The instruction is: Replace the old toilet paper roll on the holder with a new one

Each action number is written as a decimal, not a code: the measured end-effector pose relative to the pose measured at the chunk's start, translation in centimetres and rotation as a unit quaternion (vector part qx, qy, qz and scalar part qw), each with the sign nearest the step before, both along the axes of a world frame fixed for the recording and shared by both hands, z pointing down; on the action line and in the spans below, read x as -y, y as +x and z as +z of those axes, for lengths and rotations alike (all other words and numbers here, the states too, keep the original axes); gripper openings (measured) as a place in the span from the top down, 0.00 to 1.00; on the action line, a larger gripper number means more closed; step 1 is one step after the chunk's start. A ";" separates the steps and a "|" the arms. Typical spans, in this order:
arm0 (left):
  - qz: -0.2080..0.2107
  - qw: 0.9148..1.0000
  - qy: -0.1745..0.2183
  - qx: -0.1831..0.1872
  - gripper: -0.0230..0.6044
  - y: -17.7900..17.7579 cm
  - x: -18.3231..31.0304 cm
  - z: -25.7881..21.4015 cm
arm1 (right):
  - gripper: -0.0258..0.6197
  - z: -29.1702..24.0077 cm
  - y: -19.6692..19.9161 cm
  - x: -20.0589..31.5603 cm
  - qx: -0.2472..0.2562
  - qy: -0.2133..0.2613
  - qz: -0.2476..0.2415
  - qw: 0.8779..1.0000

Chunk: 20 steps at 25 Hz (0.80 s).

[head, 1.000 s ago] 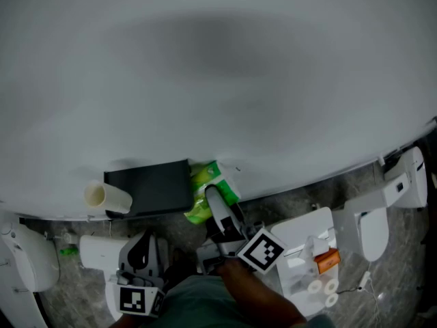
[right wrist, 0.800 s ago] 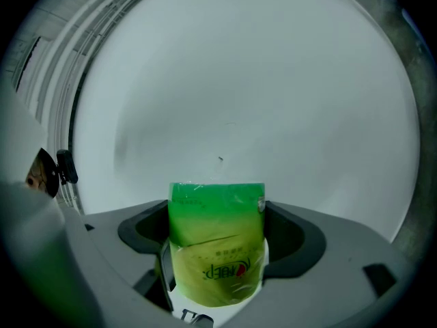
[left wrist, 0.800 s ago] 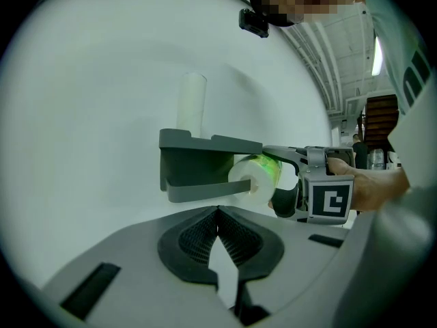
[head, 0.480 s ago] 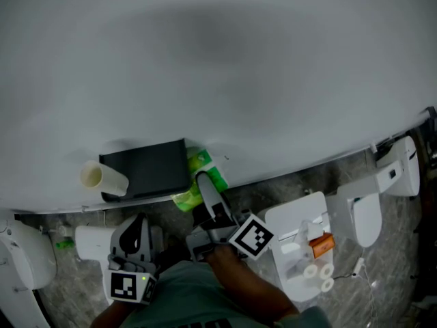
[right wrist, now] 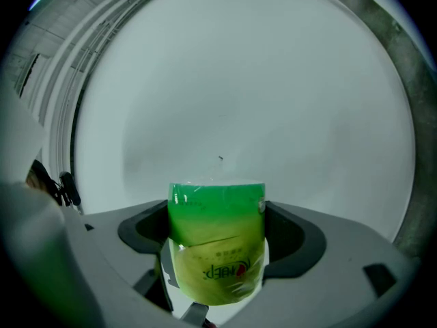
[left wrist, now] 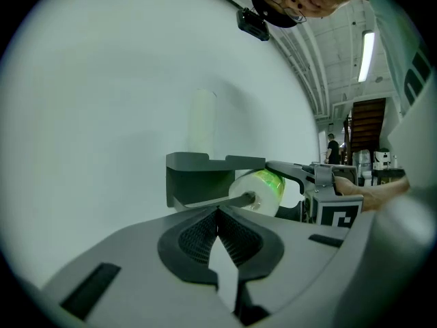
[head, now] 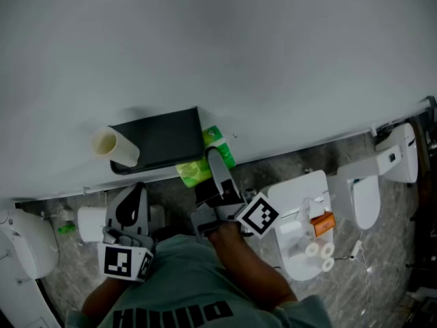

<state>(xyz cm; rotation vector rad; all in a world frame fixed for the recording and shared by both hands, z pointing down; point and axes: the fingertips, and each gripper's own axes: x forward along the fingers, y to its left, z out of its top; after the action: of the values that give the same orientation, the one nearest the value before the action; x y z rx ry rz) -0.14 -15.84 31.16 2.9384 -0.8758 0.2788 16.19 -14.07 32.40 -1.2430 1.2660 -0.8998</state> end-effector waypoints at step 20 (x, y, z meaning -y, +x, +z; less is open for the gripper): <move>0.044 0.999 -0.011 0.003 0.96 0.1 0.6 0.3 | 0.31 0.5 -1.3 -1.3 0.024 0.010 0.022 0.999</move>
<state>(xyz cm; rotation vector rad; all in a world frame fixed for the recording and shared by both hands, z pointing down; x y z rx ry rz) 0.00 -16.48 31.43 2.9622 -0.7389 0.3011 14.90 -12.82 32.94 -1.2223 1.2014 -0.8784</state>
